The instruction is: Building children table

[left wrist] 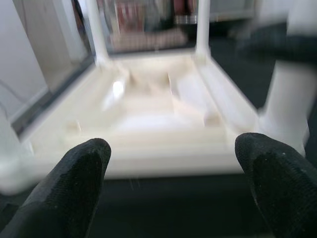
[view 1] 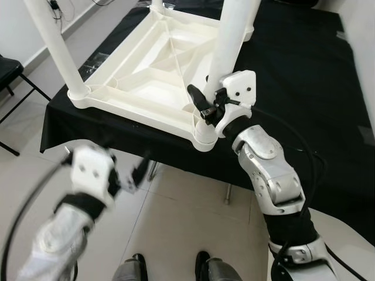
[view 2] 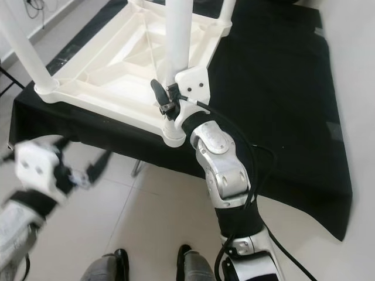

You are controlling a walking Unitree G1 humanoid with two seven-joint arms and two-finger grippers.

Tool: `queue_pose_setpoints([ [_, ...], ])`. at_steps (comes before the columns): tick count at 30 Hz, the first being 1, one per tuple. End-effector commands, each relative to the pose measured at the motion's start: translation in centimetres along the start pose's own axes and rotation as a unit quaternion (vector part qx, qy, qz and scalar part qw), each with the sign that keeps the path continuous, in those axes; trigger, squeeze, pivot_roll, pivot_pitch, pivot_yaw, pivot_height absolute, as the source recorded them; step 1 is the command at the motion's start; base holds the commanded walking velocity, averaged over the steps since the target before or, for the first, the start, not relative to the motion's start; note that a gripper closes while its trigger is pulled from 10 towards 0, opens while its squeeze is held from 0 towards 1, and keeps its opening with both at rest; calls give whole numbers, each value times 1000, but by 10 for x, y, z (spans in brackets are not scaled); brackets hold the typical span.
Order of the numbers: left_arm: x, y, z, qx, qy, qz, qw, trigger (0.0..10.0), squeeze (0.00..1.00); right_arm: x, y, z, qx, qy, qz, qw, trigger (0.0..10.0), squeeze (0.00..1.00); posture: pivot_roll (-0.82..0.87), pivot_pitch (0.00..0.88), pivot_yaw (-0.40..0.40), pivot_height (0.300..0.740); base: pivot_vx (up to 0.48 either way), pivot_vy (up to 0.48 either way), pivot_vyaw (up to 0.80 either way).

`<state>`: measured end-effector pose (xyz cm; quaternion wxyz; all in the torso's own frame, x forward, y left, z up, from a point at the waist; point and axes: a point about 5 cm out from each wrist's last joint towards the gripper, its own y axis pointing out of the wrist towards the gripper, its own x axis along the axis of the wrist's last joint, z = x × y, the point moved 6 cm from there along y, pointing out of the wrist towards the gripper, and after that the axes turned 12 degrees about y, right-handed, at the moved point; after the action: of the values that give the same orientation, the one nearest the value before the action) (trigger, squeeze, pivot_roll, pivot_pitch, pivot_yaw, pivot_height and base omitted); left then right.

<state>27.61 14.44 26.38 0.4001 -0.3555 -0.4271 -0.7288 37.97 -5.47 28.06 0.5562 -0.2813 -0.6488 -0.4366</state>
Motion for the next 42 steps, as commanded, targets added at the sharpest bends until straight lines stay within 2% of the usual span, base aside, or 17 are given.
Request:
queue_pose_setpoints([
  [1,12,6,4,-16,-11,-18,1000,10000,0,-45,-5,-8,-15,8,87,996,10000,0,53,267,-72,740,0,0,0],
  [2,12,6,4,-16,-11,-18,1000,10000,0,-45,-5,-8,-15,8,87,996,10000,0,53,267,-72,740,0,0,0],
  [4,54,29,10,-60,-42,-96,993,10000,0,-46,0,-9,-16,4,95,995,10000,0,52,263,-77,740,0,0,0],
  [5,54,29,10,-60,-42,-96,993,10000,0,-46,0,-9,-16,4,95,995,10000,0,52,263,-77,740,0,0,0],
  [6,76,37,10,-98,-59,-136,984,10000,0,-46,3,-10,-17,4,96,995,10000,0,50,261,-78,740,0,0,0],
  [7,76,37,10,-98,-59,-136,984,10000,0,-46,3,-10,-17,4,96,995,10000,0,50,261,-78,740,0,0,0],
  [9,113,47,8,-167,-70,-193,964,10000,0,-44,8,-12,-20,4,99,995,10000,0,46,259,-79,740,0,0,0],
  [10,113,47,8,-167,-70,-193,964,10000,0,-44,8,-12,-20,4,99,995,10000,0,46,259,-79,740,0,0,0],
  [12,133,55,7,-207,-55,-220,952,10000,0,-42,12,-12,-20,3,99,995,10000,0,46,254,-79,740,0,0,0],
  [16,146,67,7,-228,-33,-233,945,10000,0,-40,16,-11,-19,5,97,995,10000,0,47,253,-79,740,0,0,0],
  [18,146,67,7,-228,-33,-233,945,10000,0,-40,16,-11,-19,5,97,995,10000,0,47,253,-79,740,0,0,0],
  [21,157,90,11,-233,-11,-238,943,10000,0,-42,17,-13,-27,11,103,994,10000,0,42,252,-74,740,0,0,0],
  [26,167,106,19,-229,-18,-242,943,10000,0,-48,14,-24,-54,13,118,991,10000,0,40,252,-70,740,0,0,0],
  [28,167,106,19,-229,-18,-242,943,10000,0,-48,14,-24,-54,13,118,991,10000,0,40,252,-70,740,0,0,0],
  [32,165,120,24,-221,-26,-239,945,10000,0,-50,13,-31,-75,24,119,990,10000,0,41,250,-65,740,0,0,0],
  [37,157,136,20,-226,-40,-232,945,10000,0,-50,13,-32,-80,31,118,989,10000,0,41,246,-61,740,0,0,0],
  [42,162,146,12,-242,-56,-242,938,10000,0,-50,12,-35,-98,67,110,987,10000,0,41,244,-56,740,0,0,0],
])
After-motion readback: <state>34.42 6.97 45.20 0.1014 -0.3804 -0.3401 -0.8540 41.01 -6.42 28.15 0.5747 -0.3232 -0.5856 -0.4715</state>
